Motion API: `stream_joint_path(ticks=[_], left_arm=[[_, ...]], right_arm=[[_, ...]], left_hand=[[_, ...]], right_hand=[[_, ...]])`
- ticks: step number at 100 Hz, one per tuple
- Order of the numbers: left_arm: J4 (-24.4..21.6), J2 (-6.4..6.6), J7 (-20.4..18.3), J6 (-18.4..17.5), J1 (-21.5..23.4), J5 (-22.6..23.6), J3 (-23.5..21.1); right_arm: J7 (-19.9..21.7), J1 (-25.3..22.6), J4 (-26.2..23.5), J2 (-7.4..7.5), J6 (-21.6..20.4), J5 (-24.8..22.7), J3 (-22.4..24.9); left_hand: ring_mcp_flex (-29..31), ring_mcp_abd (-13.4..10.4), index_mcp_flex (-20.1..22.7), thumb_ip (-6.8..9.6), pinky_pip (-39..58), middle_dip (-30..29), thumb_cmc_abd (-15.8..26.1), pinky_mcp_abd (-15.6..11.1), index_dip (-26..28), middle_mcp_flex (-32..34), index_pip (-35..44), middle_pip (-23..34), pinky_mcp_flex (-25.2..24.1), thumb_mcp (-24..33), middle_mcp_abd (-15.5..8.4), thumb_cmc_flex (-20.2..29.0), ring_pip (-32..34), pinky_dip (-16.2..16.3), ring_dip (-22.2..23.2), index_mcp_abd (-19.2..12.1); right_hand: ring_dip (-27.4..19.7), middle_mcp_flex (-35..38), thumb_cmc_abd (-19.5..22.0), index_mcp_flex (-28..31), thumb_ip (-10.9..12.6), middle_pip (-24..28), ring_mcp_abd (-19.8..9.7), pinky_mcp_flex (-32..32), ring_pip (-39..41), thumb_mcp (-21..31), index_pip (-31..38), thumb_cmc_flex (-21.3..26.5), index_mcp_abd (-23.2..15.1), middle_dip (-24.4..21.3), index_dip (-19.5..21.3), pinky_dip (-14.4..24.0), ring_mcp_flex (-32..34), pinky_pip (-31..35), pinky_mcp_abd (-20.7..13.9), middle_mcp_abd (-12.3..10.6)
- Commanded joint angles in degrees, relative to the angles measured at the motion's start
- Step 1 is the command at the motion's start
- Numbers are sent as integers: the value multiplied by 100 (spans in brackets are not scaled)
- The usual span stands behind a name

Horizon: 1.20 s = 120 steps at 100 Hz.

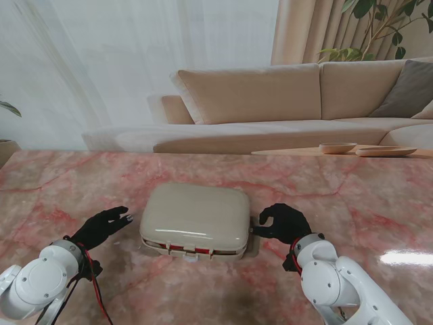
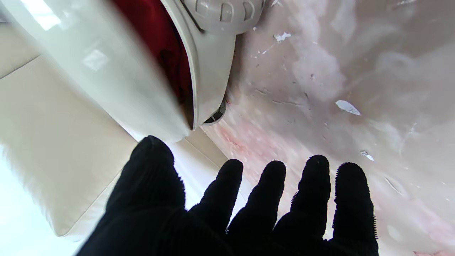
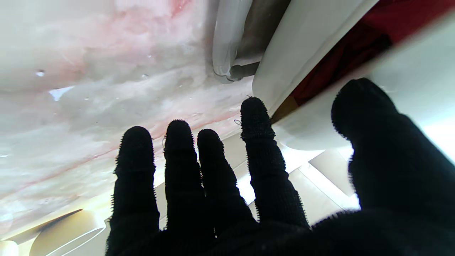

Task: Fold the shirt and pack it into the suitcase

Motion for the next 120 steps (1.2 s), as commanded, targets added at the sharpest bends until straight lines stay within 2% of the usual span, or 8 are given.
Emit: stream_joint_path(ticks=[1,31,56,80,102,108,114,120], left_arm=[[35,-3,-13,17,32,8,9],[30,4,-42,7,39,16,3],[32,4,-31,-59,35,32,-7],[44,0,-14,-81,29,19,2],[-41,13,-66,-124,67,48,-90],[-99,14,-79,-170,102,47,-147],[-169,13,-79,-231,144,39,-208],[-248,14,-89,-306,187,19,-272]], right_arm=[[91,-138,-65,14,60,-19,45],[16,-325,-320,3,83,-146,208],[-293,-259,-517,-31,-358,-260,120],[-739,67,-472,-106,-909,-99,-369],[-974,584,-248,-166,-1290,59,-1037],[-958,752,-145,-175,-1373,125,-1214],[-932,908,-40,-184,-1423,198,-1382],[-928,1064,88,-196,-1470,242,-1537]], left_hand=[[126,105,81,31,-45,56,65,140,22,137,49,-21,-25,-234,-110,-158,-8,121,12,-215],[127,107,78,31,-45,56,68,137,23,138,48,-20,-25,-234,-110,-157,-7,122,12,-221],[132,103,83,32,-51,58,70,131,25,147,50,-17,-28,-233,-124,-156,-4,119,14,-223],[158,105,93,35,-28,67,59,123,26,183,57,-6,-10,-220,-119,-94,18,132,27,-241],[195,99,122,54,7,80,61,118,25,238,73,7,16,-183,-113,255,45,145,44,-286],[218,107,121,57,26,86,54,122,24,267,75,15,34,-182,-111,311,63,151,53,-307],[260,117,139,60,55,92,47,142,25,308,87,25,57,-178,-99,382,95,161,71,-324],[341,132,163,61,113,102,48,157,27,378,103,42,104,-177,-106,465,157,182,105,-381]], right_hand=[[-22,80,-7,43,184,-81,41,-32,-59,-76,17,-180,-88,-56,85,39,40,27,27,-75],[-23,120,11,30,188,-71,48,-44,-74,-83,10,-140,-109,-39,86,42,23,18,34,-91],[-26,188,66,-35,200,-47,7,-71,-82,-86,-24,-74,-129,-14,76,25,30,-28,-4,-114],[-205,329,445,-130,241,38,-134,-21,-250,-177,-173,267,-111,23,-27,-229,138,-331,-278,-181],[-276,435,446,-206,284,129,-221,91,-262,43,-206,658,-149,40,-76,-347,267,-346,-480,-257],[-337,418,299,-376,130,230,-246,94,-208,325,50,827,-179,23,-406,-560,290,-194,-546,-276],[-346,415,207,-549,104,268,-274,102,-181,514,314,990,-187,10,-704,-654,302,-132,-580,-296],[-334,417,134,-688,148,335,-294,138,-136,751,345,1110,-196,33,-765,-668,337,-76,-628,-317]])
